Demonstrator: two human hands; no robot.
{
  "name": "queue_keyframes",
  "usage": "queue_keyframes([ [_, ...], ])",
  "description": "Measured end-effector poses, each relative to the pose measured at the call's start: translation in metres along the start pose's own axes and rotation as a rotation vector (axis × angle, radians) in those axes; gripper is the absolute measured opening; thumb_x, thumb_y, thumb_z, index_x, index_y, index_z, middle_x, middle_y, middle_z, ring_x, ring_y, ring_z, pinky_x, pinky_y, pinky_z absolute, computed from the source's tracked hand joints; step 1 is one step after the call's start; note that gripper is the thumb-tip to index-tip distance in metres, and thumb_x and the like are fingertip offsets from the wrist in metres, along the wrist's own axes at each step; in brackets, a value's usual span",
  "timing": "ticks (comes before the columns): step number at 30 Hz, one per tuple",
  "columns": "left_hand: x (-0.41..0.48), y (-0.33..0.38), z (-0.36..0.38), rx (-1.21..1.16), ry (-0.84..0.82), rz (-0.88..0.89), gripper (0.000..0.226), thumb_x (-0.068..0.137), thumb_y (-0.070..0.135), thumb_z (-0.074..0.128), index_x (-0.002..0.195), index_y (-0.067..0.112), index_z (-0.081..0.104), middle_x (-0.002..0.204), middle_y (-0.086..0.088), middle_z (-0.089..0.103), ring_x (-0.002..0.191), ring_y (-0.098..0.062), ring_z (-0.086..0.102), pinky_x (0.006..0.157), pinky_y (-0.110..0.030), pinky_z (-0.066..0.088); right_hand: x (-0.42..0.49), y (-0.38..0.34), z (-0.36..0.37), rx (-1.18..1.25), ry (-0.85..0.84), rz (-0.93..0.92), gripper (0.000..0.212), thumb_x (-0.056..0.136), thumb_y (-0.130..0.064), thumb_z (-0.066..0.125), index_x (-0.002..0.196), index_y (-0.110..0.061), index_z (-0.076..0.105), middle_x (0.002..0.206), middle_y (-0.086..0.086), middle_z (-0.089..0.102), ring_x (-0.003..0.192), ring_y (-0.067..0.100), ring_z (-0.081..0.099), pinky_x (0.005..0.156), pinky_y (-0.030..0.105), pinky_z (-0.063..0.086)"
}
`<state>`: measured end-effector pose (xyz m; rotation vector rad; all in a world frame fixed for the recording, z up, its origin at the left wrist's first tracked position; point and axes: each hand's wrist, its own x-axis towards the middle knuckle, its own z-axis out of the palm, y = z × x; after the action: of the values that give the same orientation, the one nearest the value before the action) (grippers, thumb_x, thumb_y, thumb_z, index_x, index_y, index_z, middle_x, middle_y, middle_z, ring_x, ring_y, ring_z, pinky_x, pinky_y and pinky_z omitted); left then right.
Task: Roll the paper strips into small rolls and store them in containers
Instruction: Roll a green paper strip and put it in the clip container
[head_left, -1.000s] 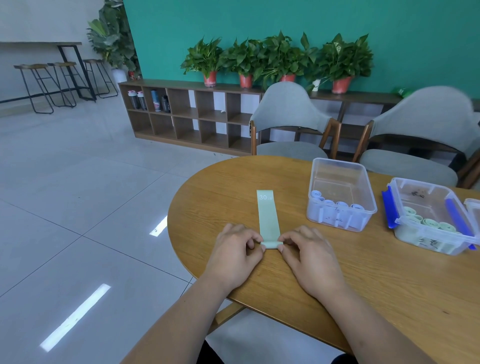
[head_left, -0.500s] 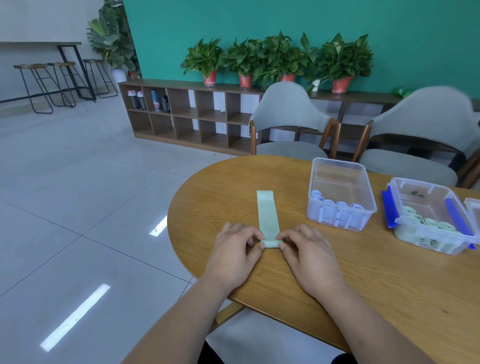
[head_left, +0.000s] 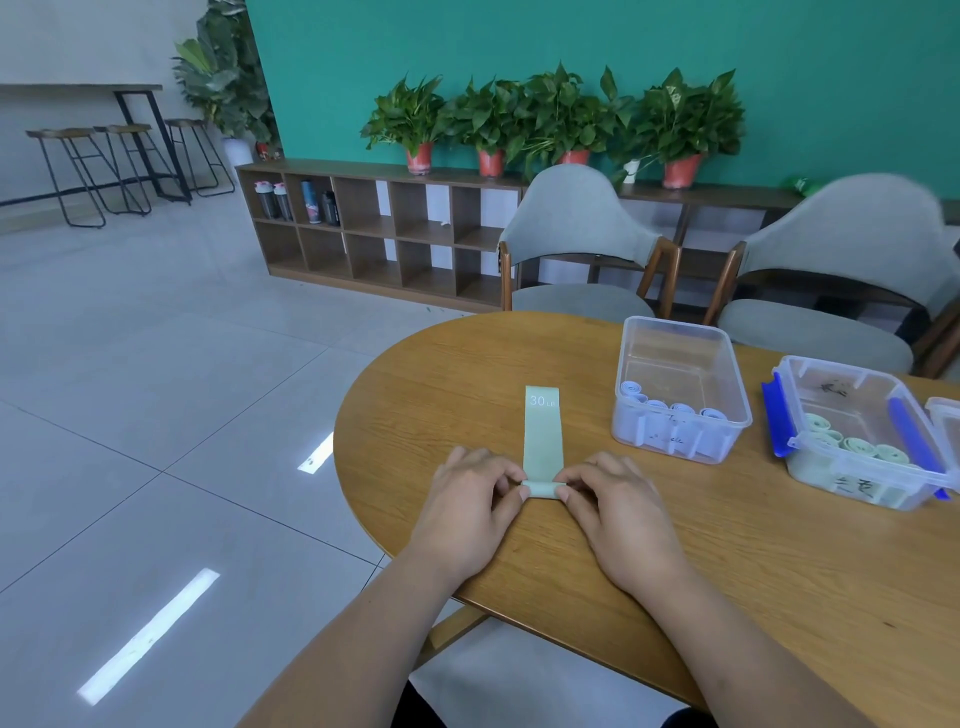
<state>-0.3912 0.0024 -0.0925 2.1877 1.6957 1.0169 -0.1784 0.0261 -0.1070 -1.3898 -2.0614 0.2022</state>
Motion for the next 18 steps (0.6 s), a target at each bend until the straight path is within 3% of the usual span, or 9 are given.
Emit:
queue_keyframes([
  [11, -0.0001, 0.0008, 0.0002, 0.053, 0.001, 0.031, 0.019, 0.097, 0.047, 0.065, 0.116, 0.042, 0.066, 0.088, 0.021, 0.053, 0.097, -0.006, 0.045, 0.091, -0.036, 0.046, -0.0004, -0.0002, -0.0025, 0.034, 0.009, -0.037, 0.014, 0.093, -0.039, 0.072, 0.107, -0.04, 0.069, 0.089, -0.025, 0.059, 0.095, 0.004, 0.054, 0.086, 0.038, 0.051],
  [18, 0.0007, 0.0014, 0.0006, 0.067, -0.013, 0.026, 0.017, 0.099, 0.039, 0.067, 0.116, 0.041, 0.066, 0.089, 0.02, 0.054, 0.097, -0.005, 0.045, 0.092, -0.035, 0.045, -0.0002, -0.0009, -0.003, 0.036, 0.005, -0.034, 0.017, 0.093, -0.029, 0.076, 0.108, -0.035, 0.073, 0.089, -0.024, 0.059, 0.095, 0.007, 0.054, 0.086, 0.038, 0.052],
])
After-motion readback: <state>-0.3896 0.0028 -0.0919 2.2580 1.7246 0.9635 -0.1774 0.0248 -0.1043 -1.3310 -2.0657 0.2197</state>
